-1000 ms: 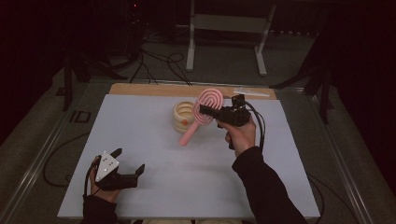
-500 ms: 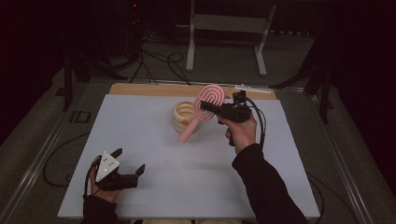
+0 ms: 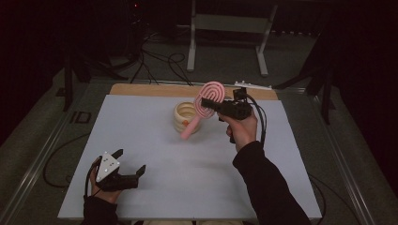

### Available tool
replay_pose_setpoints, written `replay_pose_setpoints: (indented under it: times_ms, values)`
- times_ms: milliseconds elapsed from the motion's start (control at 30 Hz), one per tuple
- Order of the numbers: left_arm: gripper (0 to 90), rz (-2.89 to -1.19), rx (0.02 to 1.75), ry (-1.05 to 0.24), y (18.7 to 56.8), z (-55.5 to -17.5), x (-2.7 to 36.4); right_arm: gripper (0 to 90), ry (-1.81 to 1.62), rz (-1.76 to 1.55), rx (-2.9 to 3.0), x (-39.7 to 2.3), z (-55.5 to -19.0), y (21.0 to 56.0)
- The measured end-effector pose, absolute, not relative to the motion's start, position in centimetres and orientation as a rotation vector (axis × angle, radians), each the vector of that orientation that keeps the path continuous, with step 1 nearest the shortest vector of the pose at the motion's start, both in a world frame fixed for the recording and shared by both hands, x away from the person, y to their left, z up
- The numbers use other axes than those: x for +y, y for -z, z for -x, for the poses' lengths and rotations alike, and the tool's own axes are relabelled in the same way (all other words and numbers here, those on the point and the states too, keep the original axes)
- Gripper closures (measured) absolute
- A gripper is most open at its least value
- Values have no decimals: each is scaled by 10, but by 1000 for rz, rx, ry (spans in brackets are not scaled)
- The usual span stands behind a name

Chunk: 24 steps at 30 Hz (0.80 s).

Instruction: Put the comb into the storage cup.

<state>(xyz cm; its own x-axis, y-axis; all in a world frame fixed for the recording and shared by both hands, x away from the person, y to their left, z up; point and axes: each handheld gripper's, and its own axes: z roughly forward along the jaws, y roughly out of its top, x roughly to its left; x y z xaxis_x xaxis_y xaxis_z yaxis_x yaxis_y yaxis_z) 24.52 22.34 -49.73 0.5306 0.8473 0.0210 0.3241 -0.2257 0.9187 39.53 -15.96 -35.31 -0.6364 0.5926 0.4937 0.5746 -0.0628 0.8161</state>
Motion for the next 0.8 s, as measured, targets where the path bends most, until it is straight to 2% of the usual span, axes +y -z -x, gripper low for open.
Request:
replay_pose_setpoints:
  times_ms: [800]
  values:
    - [7,-1792,977,-664,497,-246,224,637,-1835,-1367,2104,-162,-408,343]
